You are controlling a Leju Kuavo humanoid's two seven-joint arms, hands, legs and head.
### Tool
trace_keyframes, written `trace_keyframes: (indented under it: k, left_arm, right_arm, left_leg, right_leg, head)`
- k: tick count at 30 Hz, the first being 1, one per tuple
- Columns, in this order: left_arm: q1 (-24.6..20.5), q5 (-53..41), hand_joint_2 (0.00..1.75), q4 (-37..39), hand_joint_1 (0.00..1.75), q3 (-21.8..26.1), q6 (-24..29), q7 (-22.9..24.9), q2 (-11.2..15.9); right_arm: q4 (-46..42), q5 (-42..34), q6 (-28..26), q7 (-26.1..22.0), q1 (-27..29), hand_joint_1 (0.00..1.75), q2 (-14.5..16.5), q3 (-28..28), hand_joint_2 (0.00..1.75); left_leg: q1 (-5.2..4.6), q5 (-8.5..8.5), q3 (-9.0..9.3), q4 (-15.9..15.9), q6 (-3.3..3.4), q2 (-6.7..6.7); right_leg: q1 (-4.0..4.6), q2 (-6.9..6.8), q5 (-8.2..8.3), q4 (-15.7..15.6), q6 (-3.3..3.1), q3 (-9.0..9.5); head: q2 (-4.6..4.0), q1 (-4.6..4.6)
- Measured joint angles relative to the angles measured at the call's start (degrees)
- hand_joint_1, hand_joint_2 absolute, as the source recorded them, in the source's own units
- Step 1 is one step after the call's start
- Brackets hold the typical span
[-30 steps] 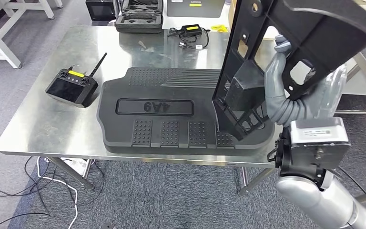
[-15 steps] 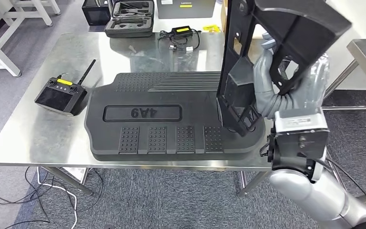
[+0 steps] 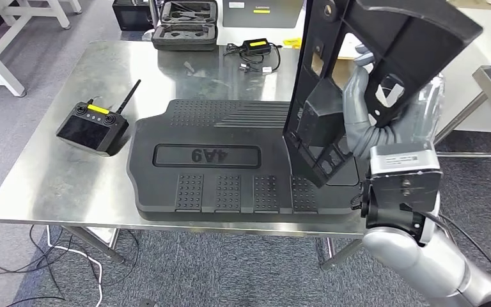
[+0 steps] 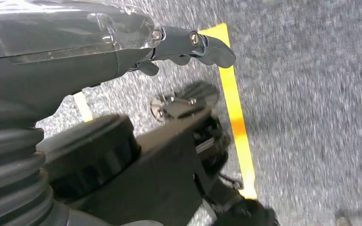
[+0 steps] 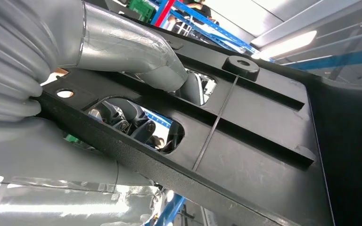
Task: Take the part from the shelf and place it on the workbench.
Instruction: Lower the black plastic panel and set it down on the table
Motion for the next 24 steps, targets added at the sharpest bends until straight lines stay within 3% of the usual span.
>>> trace_keyframes:
  k: [2, 4, 5, 9, 11, 13, 14, 15, 16, 19, 21, 24]
  left_arm:
    - [0.00, -0.03, 1.75, -0.02, 0.00, 0.01, 0.00, 0.05, 0.00]
    - [-0.04, -0.05, 1.75, -0.05, 0.00, 0.02, 0.01, 0.05, 0.00]
    - [-0.04, -0.06, 1.75, -0.06, 0.00, 0.02, 0.01, 0.05, 0.00]
    - [-0.05, -0.14, 1.75, -0.07, 0.00, 0.03, 0.00, 0.07, 0.00]
    - [-0.07, -0.16, 1.75, -0.07, 0.00, 0.04, 0.00, 0.07, 0.00]
    - [0.04, -0.16, 1.75, -0.07, 0.00, 0.03, 0.00, 0.07, 0.00]
    - [0.11, -0.16, 1.75, -0.07, 0.00, 0.03, 0.00, 0.07, 0.00]
    - [0.16, -0.16, 1.75, -0.07, 0.00, 0.03, 0.00, 0.07, 0.00]
    - [0.18, -0.16, 1.75, -0.07, 0.00, 0.04, 0.00, 0.07, 0.00]
    - [0.16, -0.16, 1.75, -0.07, 0.00, 0.04, 0.00, 0.07, 0.00]
    - [0.17, -0.18, 1.75, -0.07, 0.00, 0.04, 0.01, 0.07, 0.00]
    - [0.17, -0.37, 1.75, -0.07, 0.00, 0.06, 0.03, 0.07, 0.01]
  right_arm:
    - [0.14, -0.13, 0.00, -0.20, -0.03, 1.75, 0.09, 0.00, 1.75]
    - [0.26, -0.28, 0.00, -0.51, -0.08, 1.75, 0.21, 0.00, 1.75]
    - [0.32, -0.37, 0.00, -0.67, -0.07, 1.75, 0.27, -0.01, 1.75]
    - [0.61, -0.79, 0.00, -1.36, 0.08, 1.75, 0.60, -0.02, 1.75]
    - [0.71, -0.93, 0.01, -1.71, 0.09, 1.75, 0.85, -0.02, 1.75]
    - [0.85, -1.01, 0.02, -1.99, 0.15, 1.75, 1.11, -0.02, 1.75]
    - [0.93, -1.04, 0.02, -2.06, 0.20, 1.75, 1.25, -0.02, 1.75]
    - [1.01, -1.07, 0.02, -2.09, 0.23, 1.75, 1.39, -0.02, 1.75]
    - [1.07, -1.09, 0.02, -2.12, 0.26, 1.75, 1.51, -0.02, 1.75]
    - [1.20, -1.10, 0.02, -2.14, 0.25, 1.75, 1.78, -0.02, 1.75]
    - [1.33, -1.08, 0.02, -2.13, 0.23, 1.75, 1.94, -0.02, 1.75]
    - [1.44, -1.03, 0.01, -2.10, 0.25, 1.75, 2.06, -0.07, 1.75]
  left_leg:
    - [0.02, -0.43, 0.59, 0.03, -0.20, -0.11]
    - [-0.08, -0.86, 0.97, 0.09, -0.63, -0.20]
    - [-0.15, -0.99, 1.01, 0.12, -0.89, -0.20]
    - [-0.18, -1.79, 1.10, 0.64, -2.16, -0.12]
    - [-0.13, -4.33, -0.76, 5.23, -2.72, -0.08]
    - [-0.08, -7.48, -4.78, 13.06, -3.07, -0.05]
    - [-0.06, -8.06, -6.46, 15.83, -3.16, -0.05]
    - [-0.05, -7.57, -7.30, 16.76, -3.18, -0.05]
    - [-0.04, -5.90, -6.95, 15.28, -3.14, -0.05]
    - [-0.05, 0.11, -2.59, 4.42, -2.58, -0.08]
    - [-0.22, 0.72, -1.48, 1.22, -2.02, -0.14]
    - [-0.18, 0.58, -1.15, 0.56, -1.11, -0.14]
  right_leg:
    - [-0.05, -0.03, 4.62, -5.98, -0.20, 2.10]
    - [0.18, -0.04, 7.65, -12.96, -0.62, 5.01]
    - [0.33, -0.03, 8.04, -14.77, -0.85, 5.71]
    - [0.33, 0.05, 7.74, -15.87, -1.92, 6.21]
    - [0.13, -0.11, 7.66, -16.21, -2.52, 6.73]
    - [0.22, -0.19, 7.36, -16.21, -3.01, 7.04]
    - [0.25, -0.18, 7.20, -16.20, -3.13, 7.19]
    - [0.26, -0.13, 7.03, -16.18, -3.17, 7.39]
    - [0.26, -0.07, 6.81, -16.17, -3.13, 7.68]
    - [0.36, 0.08, 5.89, -15.93, -2.63, 8.56]
    - [0.51, 0.19, 5.53, -15.79, -2.14, 8.55]
    - [0.37, 0.22, 4.94, -15.60, -1.32, 8.66]
  head:
    - [0.00, 0.40]
    - [0.00, 0.66]
    - [0.00, 0.67]
    - [0.00, 0.11]
    - [0.00, -0.45]
    - [0.00, -1.00]
    - [0.00, -1.15]
    - [0.00, -1.26]
    - [0.00, -1.39]
    - [0.00, -1.88]
    - [0.00, -2.03]
    - [0.00, -1.88]
